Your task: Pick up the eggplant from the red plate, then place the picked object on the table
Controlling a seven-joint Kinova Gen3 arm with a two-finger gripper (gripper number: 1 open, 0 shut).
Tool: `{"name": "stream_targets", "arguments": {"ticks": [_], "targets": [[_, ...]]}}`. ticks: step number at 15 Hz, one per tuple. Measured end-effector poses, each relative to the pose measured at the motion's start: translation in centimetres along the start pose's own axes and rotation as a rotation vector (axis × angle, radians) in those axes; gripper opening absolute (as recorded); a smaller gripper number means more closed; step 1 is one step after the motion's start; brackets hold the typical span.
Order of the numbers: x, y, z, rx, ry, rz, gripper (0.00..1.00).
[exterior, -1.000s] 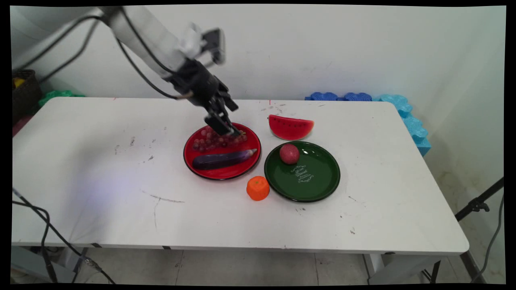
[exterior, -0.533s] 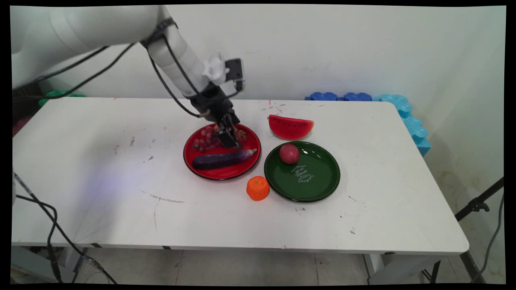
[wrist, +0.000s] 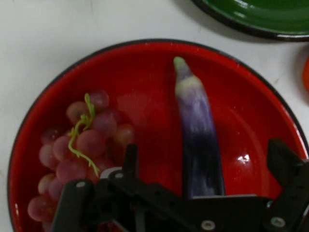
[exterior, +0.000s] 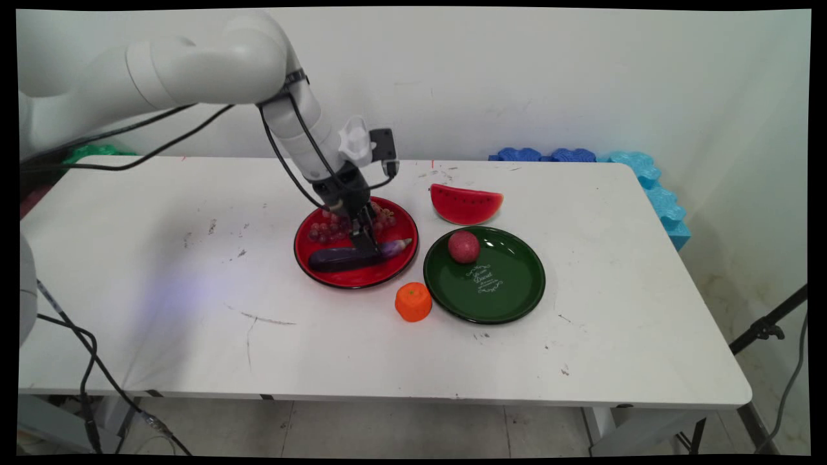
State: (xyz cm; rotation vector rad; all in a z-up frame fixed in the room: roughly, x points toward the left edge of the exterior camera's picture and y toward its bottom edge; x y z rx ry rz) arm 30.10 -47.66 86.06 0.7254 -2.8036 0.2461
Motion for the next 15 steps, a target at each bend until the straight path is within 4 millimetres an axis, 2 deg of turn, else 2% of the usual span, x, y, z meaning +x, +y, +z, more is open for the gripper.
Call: {"name": "stream_targets", "arguments": {"ticks": [3,7,9,10,15], "targets": [[-0.4,0.0,1.2,-0.005,-0.022,-0.012,1.00],[-0.9,0.0,1.8,-0.009,-0.038,-0.020,1.00],[-0.8,0.6,2.1,-0.016,-0.043,-0.009,1.00],[-1.0,0.6,2.2,-0.018,-0.045,-0.009,0.00],[-2.1,0.5,2.1,-0.028,-0.054,0.040,0.00]]}}
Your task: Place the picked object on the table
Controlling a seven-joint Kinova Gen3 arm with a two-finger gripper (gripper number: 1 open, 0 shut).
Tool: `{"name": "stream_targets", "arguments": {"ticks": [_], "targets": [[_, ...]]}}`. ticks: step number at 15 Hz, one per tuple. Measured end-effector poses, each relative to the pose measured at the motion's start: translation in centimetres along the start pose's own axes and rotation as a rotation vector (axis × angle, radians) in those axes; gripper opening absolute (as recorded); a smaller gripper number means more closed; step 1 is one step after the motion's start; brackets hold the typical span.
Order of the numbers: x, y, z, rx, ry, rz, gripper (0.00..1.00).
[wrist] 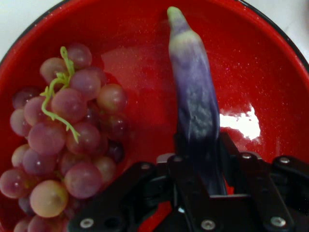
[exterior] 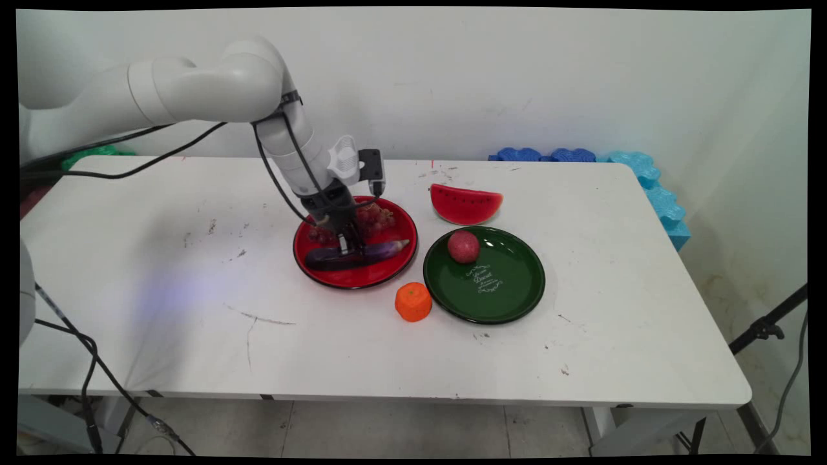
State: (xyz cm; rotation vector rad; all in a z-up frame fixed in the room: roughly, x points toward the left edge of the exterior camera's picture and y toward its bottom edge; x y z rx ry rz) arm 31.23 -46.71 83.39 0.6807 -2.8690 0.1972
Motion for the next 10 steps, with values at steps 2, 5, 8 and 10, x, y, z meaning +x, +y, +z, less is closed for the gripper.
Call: {"name": "stream_targets", "arguments": {"ticks": [2,5,8,10], "targets": [[-0.5,0.1,-0.2,-0.003,0.001,0.027,0.00],[-1.1,0.1,-1.5,0.000,0.023,0.065,0.00],[-1.2,0.5,-3.8,-0.003,0.062,0.079,0.00],[-1.0,1.4,-6.6,-0.013,0.108,0.091,0.00]]}}
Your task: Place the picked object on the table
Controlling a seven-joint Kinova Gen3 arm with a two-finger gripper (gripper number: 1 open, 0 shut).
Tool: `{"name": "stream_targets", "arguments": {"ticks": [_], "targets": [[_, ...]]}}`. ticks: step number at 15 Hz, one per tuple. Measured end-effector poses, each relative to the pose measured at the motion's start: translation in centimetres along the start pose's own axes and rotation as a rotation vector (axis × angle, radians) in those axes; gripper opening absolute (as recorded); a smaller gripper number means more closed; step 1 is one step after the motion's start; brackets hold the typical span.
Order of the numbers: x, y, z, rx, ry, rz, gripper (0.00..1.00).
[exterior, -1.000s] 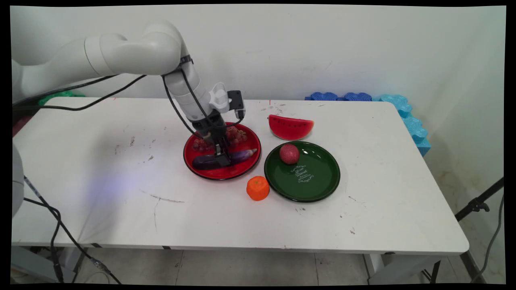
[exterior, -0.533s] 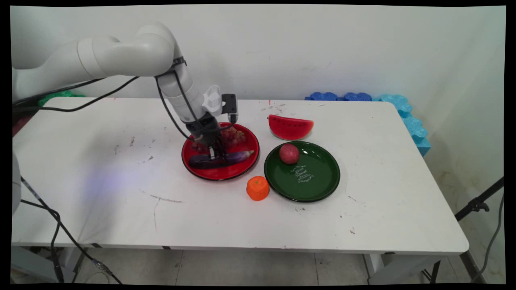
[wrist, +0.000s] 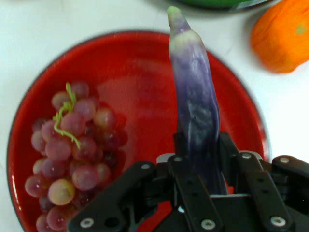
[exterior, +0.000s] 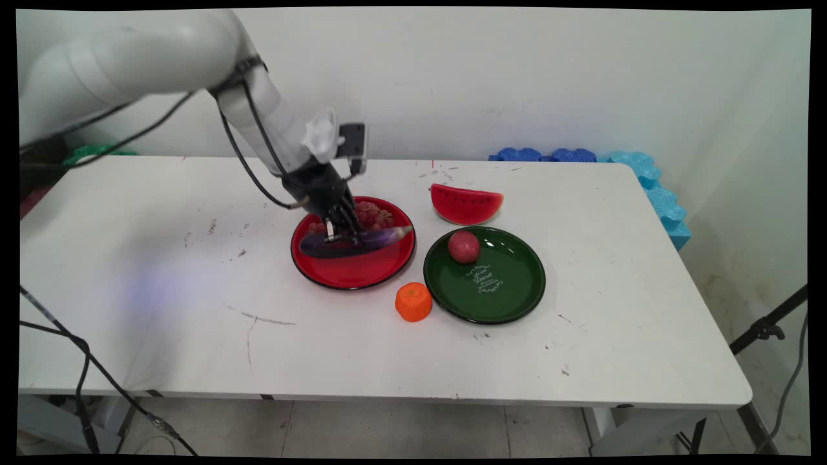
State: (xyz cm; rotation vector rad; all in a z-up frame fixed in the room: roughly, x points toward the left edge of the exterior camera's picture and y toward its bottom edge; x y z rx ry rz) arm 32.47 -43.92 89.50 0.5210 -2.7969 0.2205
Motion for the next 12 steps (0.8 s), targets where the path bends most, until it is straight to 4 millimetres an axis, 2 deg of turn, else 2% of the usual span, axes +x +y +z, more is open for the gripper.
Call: {"name": "stream_targets", "arguments": {"ticks": [4,7,10,12], "targets": [[1.8,2.9,-5.4,-0.030,0.099,0.030,0.00],[3.1,5.5,-7.9,-0.052,0.158,0.050,0.00],[4.1,7.9,-8.6,-0.067,0.186,0.068,0.00],[4.4,9.6,-8.0,-0.073,0.188,0.086,0.00]]}}
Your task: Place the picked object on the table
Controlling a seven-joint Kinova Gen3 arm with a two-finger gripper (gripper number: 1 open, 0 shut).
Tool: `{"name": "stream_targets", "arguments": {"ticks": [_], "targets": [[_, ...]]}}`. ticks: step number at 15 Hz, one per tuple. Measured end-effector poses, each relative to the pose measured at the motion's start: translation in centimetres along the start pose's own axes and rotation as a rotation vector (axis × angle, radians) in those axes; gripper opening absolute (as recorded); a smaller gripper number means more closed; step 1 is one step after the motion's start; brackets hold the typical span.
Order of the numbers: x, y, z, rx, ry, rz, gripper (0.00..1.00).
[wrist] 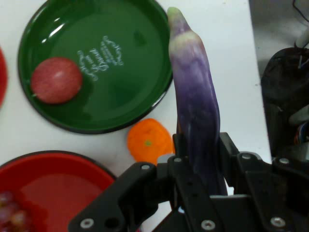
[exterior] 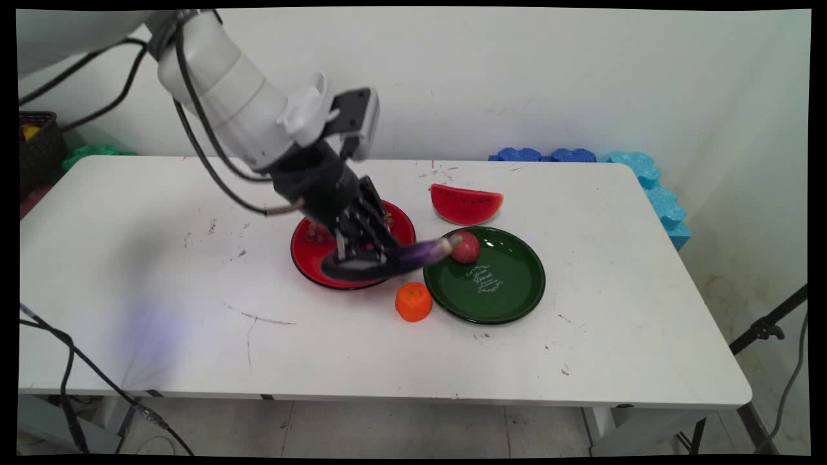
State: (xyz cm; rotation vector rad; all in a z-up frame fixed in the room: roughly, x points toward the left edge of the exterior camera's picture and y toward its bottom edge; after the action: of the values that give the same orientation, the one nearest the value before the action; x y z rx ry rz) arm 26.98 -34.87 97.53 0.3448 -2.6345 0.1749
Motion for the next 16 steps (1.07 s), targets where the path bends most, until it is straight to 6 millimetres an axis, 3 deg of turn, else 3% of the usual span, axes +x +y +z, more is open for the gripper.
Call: {"name": "stream_targets", "arguments": {"ticks": [7,12,16], "targets": [[-1.1,4.7,6.5,-0.030,-0.051,0.045,0.00],[-2.1,6.0,10.4,-0.030,-0.076,0.057,0.00],[-2.7,6.4,12.4,-0.020,-0.082,0.068,0.00]]}}
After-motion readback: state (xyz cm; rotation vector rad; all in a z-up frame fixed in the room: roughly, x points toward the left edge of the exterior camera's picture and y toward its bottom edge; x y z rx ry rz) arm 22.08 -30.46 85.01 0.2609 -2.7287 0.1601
